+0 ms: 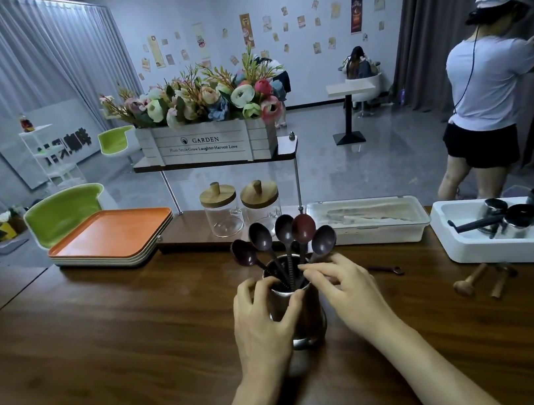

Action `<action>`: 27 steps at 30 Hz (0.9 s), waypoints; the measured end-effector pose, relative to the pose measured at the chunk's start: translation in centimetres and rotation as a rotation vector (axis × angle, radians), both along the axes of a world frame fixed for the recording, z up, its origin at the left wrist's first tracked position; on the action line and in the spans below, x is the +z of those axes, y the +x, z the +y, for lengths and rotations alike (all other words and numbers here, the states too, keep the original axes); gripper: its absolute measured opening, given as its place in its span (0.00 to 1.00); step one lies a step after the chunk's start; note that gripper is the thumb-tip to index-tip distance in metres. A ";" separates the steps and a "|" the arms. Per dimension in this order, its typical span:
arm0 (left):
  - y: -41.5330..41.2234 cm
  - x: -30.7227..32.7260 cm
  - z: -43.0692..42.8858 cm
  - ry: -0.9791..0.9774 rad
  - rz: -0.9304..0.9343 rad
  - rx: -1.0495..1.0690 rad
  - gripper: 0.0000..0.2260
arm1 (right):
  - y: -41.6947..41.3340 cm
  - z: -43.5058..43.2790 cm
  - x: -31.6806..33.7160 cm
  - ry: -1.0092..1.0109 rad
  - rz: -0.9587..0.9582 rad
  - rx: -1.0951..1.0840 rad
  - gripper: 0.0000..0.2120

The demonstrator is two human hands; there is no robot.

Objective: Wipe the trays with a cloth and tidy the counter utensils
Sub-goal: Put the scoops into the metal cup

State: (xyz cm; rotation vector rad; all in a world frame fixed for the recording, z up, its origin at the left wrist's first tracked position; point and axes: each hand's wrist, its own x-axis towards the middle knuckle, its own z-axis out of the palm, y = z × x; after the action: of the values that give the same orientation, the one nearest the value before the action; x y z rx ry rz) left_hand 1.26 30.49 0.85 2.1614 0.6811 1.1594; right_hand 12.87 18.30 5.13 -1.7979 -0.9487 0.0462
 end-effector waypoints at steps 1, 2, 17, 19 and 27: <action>0.1 -0.1 0.1 -0.004 -0.002 0.002 0.22 | 0.2 -0.1 -0.1 0.000 0.049 0.040 0.11; 0.2 -0.1 0.1 -0.013 -0.005 -0.005 0.22 | 0.5 -0.2 -0.3 0.012 0.108 0.078 0.11; 0.3 -0.2 -0.1 -0.107 -0.012 -0.029 0.20 | 8.2 0.4 -5.8 -0.139 0.111 -0.241 0.10; 0.3 -0.2 -0.1 -0.117 -0.004 -0.037 0.20 | 9.1 1.0 -6.2 -0.291 -0.092 -0.270 0.15; 0.3 0.0 -0.3 -0.119 0.035 0.003 0.22 | 9.2 1.7 -6.5 -0.504 -0.255 -0.278 0.23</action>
State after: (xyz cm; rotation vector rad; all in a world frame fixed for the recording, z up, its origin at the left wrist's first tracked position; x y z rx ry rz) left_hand 1.60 30.17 0.90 2.0856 0.7495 1.0577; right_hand 22.05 19.97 -1.41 -2.4347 -0.9056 -0.1333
